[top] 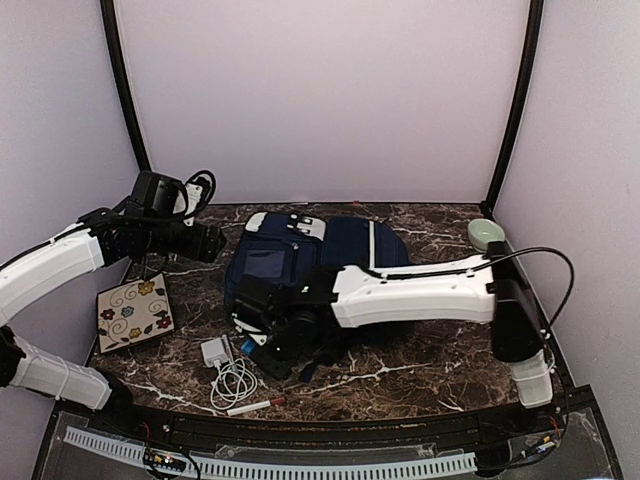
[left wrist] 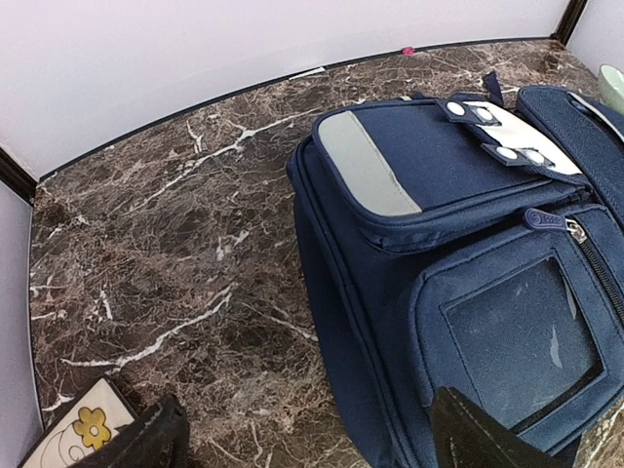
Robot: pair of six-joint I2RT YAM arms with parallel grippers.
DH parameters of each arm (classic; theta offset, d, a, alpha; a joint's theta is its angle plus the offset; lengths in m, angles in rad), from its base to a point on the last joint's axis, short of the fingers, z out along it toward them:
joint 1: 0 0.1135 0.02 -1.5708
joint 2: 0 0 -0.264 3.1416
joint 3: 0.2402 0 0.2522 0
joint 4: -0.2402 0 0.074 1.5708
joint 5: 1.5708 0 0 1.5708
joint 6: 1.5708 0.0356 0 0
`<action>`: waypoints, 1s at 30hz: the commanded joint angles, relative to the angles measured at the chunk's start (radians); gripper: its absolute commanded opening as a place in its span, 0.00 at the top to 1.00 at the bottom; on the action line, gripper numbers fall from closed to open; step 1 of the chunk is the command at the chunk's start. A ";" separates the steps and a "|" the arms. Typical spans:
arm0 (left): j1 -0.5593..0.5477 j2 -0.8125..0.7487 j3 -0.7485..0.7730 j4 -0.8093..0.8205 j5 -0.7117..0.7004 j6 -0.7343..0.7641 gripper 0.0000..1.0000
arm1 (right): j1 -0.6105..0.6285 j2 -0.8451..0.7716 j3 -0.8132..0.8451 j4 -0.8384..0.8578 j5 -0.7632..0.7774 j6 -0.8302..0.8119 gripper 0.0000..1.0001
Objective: Pack the student bag
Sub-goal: Pick up the pen from the center of the board, then open the upper front pocket of the bag.
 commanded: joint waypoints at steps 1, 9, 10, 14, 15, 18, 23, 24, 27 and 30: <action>0.006 0.012 0.040 0.020 0.013 0.024 0.13 | -0.032 -0.347 -0.131 0.237 -0.116 -0.019 1.00; -0.009 0.081 0.053 0.023 0.112 -0.006 0.23 | -0.375 -0.871 -0.625 0.462 -0.068 0.238 1.00; -0.016 0.086 0.058 0.030 0.130 -0.005 0.23 | -0.449 -0.918 -0.690 0.447 -0.043 0.282 1.00; -0.054 0.131 0.100 0.032 0.139 0.007 0.24 | -0.707 -1.044 -0.882 0.404 -0.032 0.362 1.00; -0.061 0.147 0.110 0.027 0.126 0.012 0.24 | -0.743 -1.054 -0.906 0.404 -0.042 0.365 1.00; -0.068 0.193 0.127 0.010 0.098 0.009 0.23 | -0.808 -1.042 -0.943 0.446 -0.132 0.369 1.00; -0.068 0.214 0.060 0.083 0.126 0.008 0.20 | -0.866 -0.923 -0.958 0.562 -0.336 0.388 1.00; -0.068 0.217 0.047 0.095 0.125 0.008 0.20 | -0.876 -0.893 -0.951 0.578 -0.359 0.393 1.00; -0.068 0.235 0.030 0.099 0.105 0.006 0.20 | -0.879 -0.811 -0.904 0.629 -0.437 0.398 1.00; -0.068 0.253 0.017 0.098 0.096 0.013 0.20 | -0.877 -0.732 -0.846 0.666 -0.529 0.411 1.00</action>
